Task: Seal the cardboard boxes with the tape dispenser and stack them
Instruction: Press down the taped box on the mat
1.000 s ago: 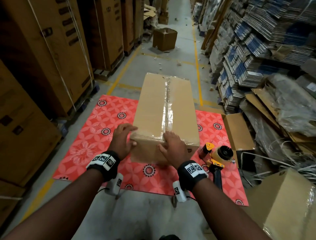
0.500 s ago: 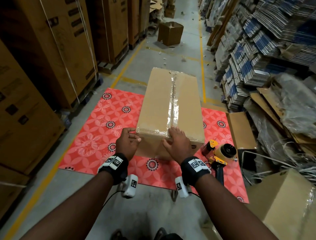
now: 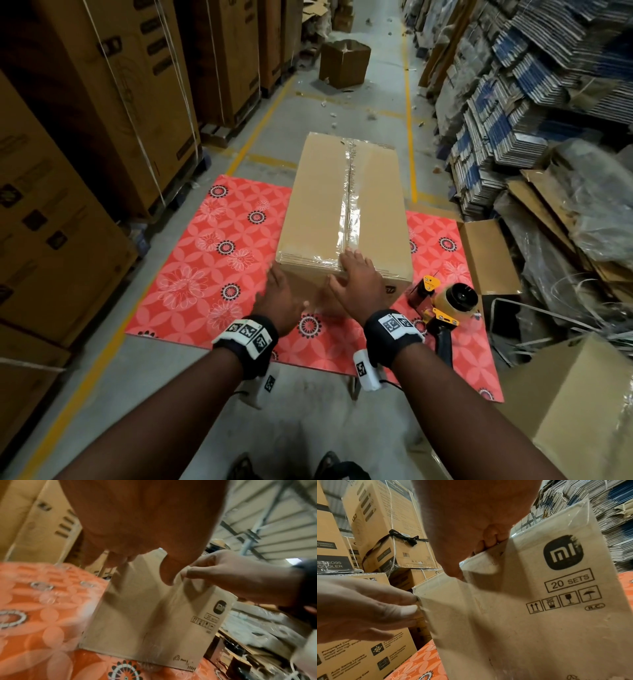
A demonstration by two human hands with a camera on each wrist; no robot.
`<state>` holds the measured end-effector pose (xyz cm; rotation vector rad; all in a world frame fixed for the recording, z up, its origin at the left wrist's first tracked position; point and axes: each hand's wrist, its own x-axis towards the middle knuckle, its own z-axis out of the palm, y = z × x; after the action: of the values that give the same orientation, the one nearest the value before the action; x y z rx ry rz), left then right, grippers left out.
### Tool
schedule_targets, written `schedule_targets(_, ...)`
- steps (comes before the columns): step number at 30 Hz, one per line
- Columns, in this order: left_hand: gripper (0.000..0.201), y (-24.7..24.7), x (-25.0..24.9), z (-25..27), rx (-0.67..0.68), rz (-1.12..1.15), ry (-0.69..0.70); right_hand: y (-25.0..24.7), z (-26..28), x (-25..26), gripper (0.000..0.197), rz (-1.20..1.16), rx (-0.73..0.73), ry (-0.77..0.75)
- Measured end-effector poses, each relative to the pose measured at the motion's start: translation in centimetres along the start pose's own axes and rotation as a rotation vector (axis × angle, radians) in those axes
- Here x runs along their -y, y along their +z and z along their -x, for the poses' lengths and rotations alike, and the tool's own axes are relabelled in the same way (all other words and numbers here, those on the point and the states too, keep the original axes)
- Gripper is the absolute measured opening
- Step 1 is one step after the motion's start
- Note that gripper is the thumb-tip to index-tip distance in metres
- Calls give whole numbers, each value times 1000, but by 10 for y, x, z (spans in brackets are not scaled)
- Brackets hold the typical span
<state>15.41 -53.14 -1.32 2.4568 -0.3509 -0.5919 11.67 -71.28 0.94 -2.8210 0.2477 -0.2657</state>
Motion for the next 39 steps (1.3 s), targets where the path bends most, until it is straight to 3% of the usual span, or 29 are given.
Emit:
schedule_targets(4, 89, -4, -7, 9, -68, -141, 30, 0, 0, 0, 39, 6, -17, -17)
schedule_targets(7, 82, -1, -14, 15, 26, -295, 58, 0, 1, 0, 40, 2, -23, -26)
schedule_targets(10, 59, -5, -15, 21, 53, -413, 70, 0, 2, 0, 38, 12, -37, -36)
schedule_targets(12, 39, -15, -14, 21, -77, -433, 142, 1, 3, 0, 41, 50, -36, -50)
schedule_targets(15, 31, -31, -16, 21, -306, -344, 288, 3, 5, 4, 48, 82, -14, -96)
schedule_targets(18, 28, -36, -12, 18, -384, -382, 371, 5, 5, 15, 55, 97, -22, -180)
schedule_targets(23, 24, -35, -7, 8, -547, -360, 481, 17, 12, 16, 77, 130, 110, -261)
schedule_targets(27, 58, -30, -21, -6, -308, -524, 443, 13, 15, 8, 80, 103, 113, -257)
schedule_targets(30, 68, -17, -22, -12, -192, -634, 473, 11, 17, 1, 82, 149, 116, -258)
schedule_targets(33, 67, -17, -9, -14, -237, -572, 519, 4, 25, -26, 84, 185, 94, -230)
schedule_targets(36, 59, -29, -1, -14, -259, -488, 477, -10, 40, -69, 85, 181, 68, -81)
schedule_targets(39, 58, -25, -13, -15, -279, -557, 473, -19, 44, -80, 83, 245, 53, 6)
